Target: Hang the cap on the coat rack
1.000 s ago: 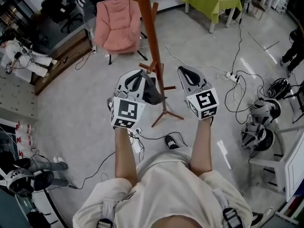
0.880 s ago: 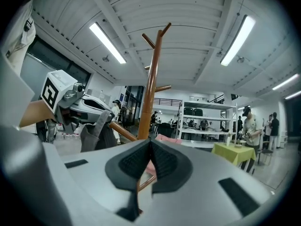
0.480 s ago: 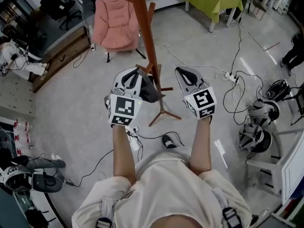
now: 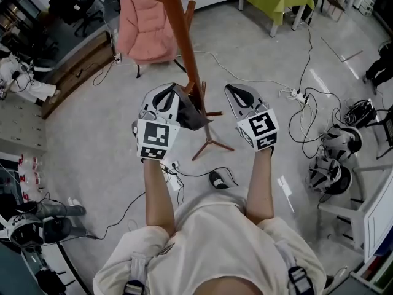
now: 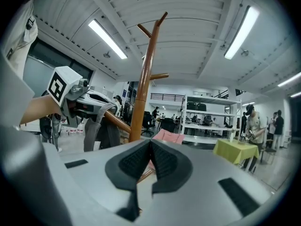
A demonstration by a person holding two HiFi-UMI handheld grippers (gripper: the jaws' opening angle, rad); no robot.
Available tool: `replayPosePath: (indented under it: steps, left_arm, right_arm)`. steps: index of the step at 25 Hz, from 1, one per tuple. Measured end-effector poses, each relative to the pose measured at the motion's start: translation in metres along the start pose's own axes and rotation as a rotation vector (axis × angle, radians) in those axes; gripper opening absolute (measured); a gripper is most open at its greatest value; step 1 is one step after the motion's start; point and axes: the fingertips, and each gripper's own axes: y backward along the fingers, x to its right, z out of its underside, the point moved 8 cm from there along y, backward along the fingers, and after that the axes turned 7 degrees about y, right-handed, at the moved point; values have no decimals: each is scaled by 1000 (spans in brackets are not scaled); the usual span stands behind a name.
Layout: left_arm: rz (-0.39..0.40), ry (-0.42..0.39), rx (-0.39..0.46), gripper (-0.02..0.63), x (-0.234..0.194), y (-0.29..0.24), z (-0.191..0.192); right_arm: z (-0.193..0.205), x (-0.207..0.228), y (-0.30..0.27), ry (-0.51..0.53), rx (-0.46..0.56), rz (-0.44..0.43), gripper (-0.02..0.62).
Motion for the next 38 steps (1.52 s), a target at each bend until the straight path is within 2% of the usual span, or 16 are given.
replayPosePath:
  steps: [6,16,27,38]
  left_arm:
    - [10,-17,2,15,2,0,-4]
    - [10,-134,-44,15,10,5,-15]
    - [18,-5,-36,15,8,-2,3]
    - [49,34,-70,15,12,-17,22]
  right_arm:
    - [6,2,1,-10,-8,-1,5]
    - [13,1,1,-18,-16,-15,5]
    - [24,6,11,-34,-33,-7,5]
    - [28,13,10,-60,-34,-5,5]
